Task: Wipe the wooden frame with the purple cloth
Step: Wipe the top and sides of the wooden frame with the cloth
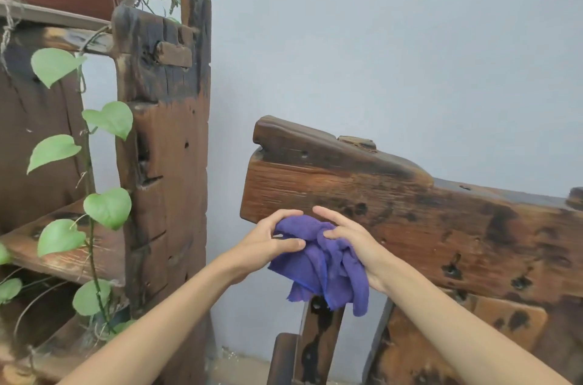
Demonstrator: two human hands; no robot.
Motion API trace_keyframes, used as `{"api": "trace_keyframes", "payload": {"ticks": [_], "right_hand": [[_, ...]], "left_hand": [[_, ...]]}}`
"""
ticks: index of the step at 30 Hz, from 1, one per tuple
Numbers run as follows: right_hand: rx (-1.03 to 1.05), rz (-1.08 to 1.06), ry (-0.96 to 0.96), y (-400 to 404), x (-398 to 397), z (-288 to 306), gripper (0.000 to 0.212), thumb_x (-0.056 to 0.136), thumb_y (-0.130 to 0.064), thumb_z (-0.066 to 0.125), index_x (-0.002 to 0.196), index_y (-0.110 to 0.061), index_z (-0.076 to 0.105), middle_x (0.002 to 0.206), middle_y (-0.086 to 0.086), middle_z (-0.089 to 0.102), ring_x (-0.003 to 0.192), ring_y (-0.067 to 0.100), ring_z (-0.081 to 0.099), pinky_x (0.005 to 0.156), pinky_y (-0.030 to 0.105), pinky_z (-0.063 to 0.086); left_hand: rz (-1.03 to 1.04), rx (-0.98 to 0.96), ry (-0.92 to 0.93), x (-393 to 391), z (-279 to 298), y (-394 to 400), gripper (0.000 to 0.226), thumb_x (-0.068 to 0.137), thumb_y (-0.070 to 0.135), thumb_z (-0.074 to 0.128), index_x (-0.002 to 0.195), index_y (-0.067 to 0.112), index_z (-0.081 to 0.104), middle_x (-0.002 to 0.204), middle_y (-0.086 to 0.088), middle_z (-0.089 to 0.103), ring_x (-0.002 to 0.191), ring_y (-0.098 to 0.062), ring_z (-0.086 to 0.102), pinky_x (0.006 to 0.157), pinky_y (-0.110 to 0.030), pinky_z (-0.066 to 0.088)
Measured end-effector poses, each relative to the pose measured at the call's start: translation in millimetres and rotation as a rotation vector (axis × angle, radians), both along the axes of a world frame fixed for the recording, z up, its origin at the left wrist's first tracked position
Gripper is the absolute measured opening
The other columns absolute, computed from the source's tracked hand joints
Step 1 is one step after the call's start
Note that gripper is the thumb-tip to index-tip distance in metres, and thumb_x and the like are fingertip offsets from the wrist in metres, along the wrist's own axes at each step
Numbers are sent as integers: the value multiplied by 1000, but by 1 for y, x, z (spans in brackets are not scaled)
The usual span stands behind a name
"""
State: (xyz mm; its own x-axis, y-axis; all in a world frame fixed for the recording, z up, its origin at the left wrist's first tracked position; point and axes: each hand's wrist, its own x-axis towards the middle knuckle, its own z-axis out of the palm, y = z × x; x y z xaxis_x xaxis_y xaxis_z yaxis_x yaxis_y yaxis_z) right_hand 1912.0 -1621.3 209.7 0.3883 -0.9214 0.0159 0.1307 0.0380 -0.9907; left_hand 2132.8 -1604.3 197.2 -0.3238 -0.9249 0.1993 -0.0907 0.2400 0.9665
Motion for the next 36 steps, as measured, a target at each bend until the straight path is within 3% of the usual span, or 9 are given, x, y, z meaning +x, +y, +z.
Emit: {"api": "trace_keyframes", "payload": {"ticks": [5,11,14,17,19,23,26,31,36], "right_hand": [[270,183,-268,24,-1,6,43,106,-26,50,140,-1,57,124,17,63,116,27,58,111,35,41],[380,195,-391,41,-15,-4,66,102,-54,48,146,-4,55,150,25,52,136,41,54,117,52,39],[352,117,-295,37,-17,-11,76,100,-65,45,153,-11,48,160,20,42,147,40,40,125,54,26],[191,15,30,38,-12,-8,74,85,-76,54,140,-28,62,140,5,67,129,27,63,105,48,51],[22,-56,224,41,-7,-8,69,75,-79,60,130,-38,65,126,-13,73,119,11,69,100,43,53],[-362,-154,476,53,18,-5,61,75,-78,63,121,-37,65,123,-14,70,116,3,65,104,34,50],[-404,-127,597,55,40,-1,55,75,-74,67,119,-41,59,122,-12,67,103,4,70,97,38,55],[-362,-197,596,44,47,2,18,96,-19,62,111,-26,69,104,-4,78,98,13,73,96,46,57],[-174,-88,281,31,43,8,32,109,-22,45,117,-16,75,110,7,80,108,26,75,94,40,56]], "left_hand": [[52,-78,139,-16,12,6,17,98,36,67,113,35,73,109,3,79,103,-11,74,77,-20,58],[191,-16,229,-26,26,5,30,95,46,67,88,19,75,86,5,77,77,-8,72,67,-22,59],[283,-5,198,-26,30,1,38,92,49,70,86,11,70,75,6,72,67,-6,66,59,-19,53],[297,-49,169,-23,35,-2,30,91,42,73,84,14,68,71,3,70,64,-9,65,62,-23,51],[276,-76,122,-21,36,-1,28,89,43,75,82,16,71,69,1,69,65,-11,64,66,-29,51],[264,-122,-16,-21,36,-1,19,87,44,75,80,27,73,63,5,65,63,-10,63,64,-32,50],[256,-143,-54,-23,36,-1,16,90,34,76,92,18,74,65,1,66,67,-12,65,70,-37,54],[50,-41,-23,-13,35,5,34,92,26,74,125,26,66,82,9,71,81,-1,68,70,-12,49],[35,-84,-56,0,27,5,69,83,14,83,142,26,50,120,-6,63,98,-12,68,94,-29,57]]}}
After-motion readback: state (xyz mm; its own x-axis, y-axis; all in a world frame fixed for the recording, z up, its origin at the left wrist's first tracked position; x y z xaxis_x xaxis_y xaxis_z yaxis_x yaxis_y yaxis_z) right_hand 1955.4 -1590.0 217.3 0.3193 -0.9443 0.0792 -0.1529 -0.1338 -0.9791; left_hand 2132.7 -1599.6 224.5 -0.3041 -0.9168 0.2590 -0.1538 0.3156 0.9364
